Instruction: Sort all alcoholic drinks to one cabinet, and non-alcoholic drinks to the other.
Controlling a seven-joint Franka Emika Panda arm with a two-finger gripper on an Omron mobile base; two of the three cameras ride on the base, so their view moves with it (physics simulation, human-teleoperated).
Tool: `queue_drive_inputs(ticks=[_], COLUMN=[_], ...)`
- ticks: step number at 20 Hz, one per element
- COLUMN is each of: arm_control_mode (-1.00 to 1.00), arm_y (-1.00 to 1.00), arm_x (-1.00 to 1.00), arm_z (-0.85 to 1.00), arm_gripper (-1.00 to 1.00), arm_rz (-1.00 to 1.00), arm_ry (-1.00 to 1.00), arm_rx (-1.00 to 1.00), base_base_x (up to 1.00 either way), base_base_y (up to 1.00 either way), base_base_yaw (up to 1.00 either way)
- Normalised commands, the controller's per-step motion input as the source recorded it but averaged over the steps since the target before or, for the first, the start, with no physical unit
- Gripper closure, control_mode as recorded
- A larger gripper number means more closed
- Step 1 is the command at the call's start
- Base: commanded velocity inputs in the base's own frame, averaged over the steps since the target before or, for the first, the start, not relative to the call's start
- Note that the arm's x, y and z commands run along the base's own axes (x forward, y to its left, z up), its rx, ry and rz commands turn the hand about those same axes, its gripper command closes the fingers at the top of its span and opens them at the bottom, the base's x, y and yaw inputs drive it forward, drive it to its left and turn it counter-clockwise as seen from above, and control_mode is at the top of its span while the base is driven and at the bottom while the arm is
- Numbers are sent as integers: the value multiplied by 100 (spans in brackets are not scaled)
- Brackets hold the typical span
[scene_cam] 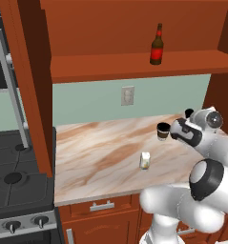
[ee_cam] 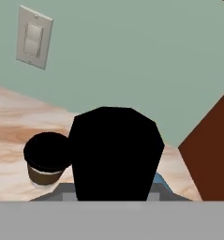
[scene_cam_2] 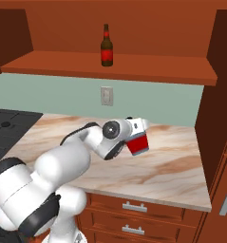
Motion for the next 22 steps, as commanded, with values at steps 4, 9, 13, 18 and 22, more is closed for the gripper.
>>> queue_drive_inputs(ticks=[4,9,13,18,22], arm_control_mode=[-100,-100,-100,-100,-100], arm_y=[-2,0,0,0,0], arm_x=[-42,-40,-37,-34,-34], arm_z=[49,47,39,35,34], arm_gripper=[100,100,100,100,100], arm_rz=[0,0,0,0,1], arm_ry=[8,9,7,2,0], arm_rx=[-5,-2,0,0,1], base_base_x=[0,0,0,0,0], base_base_y=[0,0,0,0,0], base_base_yaw=[0,0,0,0,0])
